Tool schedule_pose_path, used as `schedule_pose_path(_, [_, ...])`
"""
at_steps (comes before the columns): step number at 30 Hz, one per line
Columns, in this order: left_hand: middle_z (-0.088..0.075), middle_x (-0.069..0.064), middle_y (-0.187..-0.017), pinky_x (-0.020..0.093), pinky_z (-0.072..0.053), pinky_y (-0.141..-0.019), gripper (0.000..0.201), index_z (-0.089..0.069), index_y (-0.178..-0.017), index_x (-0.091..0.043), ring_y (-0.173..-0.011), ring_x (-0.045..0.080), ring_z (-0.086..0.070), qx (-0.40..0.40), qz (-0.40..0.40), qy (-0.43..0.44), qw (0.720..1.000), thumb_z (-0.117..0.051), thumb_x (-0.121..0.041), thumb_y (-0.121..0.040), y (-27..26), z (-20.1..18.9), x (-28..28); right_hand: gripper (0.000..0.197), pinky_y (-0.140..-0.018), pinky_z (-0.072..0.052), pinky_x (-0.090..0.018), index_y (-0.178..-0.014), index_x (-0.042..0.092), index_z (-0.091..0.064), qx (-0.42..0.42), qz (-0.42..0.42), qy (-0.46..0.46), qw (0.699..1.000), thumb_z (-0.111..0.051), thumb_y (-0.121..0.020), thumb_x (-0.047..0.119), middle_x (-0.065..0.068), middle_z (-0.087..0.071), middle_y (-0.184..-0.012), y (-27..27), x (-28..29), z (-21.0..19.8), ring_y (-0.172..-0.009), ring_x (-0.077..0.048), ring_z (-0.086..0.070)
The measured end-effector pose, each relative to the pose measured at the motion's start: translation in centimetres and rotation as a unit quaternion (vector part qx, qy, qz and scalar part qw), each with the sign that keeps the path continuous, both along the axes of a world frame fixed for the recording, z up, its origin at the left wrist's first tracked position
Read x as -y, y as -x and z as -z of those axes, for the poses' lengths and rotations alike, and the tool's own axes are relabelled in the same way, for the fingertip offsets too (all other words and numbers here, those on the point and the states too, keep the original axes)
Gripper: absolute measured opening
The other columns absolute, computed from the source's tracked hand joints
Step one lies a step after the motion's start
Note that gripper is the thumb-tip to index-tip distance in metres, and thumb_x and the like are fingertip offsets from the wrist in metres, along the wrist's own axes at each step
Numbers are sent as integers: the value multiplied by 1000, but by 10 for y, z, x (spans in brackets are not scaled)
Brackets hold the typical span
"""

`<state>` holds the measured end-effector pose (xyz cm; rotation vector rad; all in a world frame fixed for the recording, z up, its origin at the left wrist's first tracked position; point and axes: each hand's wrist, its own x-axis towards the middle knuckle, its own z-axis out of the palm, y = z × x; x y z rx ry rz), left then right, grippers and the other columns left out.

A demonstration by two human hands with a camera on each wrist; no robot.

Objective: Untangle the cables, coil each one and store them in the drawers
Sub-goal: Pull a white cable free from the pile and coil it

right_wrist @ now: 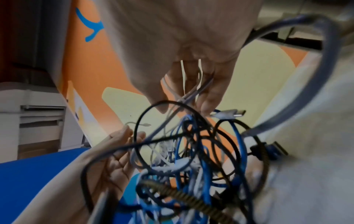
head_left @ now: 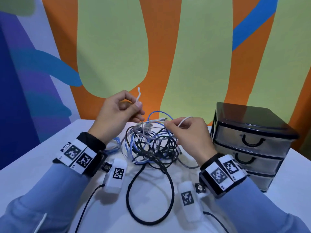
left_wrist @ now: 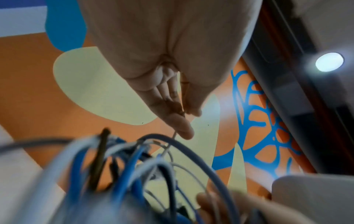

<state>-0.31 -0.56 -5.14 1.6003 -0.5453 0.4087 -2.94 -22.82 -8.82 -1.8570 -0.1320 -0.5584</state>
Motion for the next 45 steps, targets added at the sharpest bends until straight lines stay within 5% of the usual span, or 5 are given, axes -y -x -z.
schedule_pose_path(12, [-78,-4,-73,34,-55,-73,18,-77,-74,-18,-73,22,-74,-25,-58,-320,945,-91,-27,-82,-4,11,-8,30,-105,-48,-24,-118,25,-78,19,-98,51,994,-75,-90,16,15,-74,-121,7,0,-8,-117,2,-64])
schedule_pose_path(18, [-72,-11,-61,16,-45,-56,17,-78,-69,-20,-54,-3,-58,-76,-116,-442,886,-88,-18,-83,-9,16,-16,10,-80,-62,-41,-87,27,-82,97,15,-7,995,-75,-91,22,15,-77,-83,1,7,-8,-83,-5,-70])
schedule_pose_path(26, [-69,-10,-54,14,-43,-53,20,-73,-72,-12,-48,-1,-56,-158,-89,-432,884,-76,-3,-90,-9,19,-15,24,-64,-57,-32,-71,4,-74,-176,-57,234,954,-63,-88,17,-7,-75,-68,5,10,0,-64,-22,-68])
schedule_pose_path(38, [-81,9,-81,31,-46,-71,22,-61,-107,-5,-68,17,-65,-204,-45,-394,895,-69,3,-89,-9,22,-13,20,-68,-62,-39,-106,7,-59,-251,-109,-76,959,-48,-99,-8,-18,-70,-92,-11,7,21,-73,-29,-66])
schedule_pose_path(45, [-79,21,-93,54,-58,-88,18,-63,-99,-16,-85,43,-74,-199,-20,-400,894,-77,-10,-90,-13,25,-14,17,-65,-53,-29,-97,-5,-77,-240,-141,36,960,-64,-88,-12,-13,-68,-78,-11,13,24,-65,-19,-61])
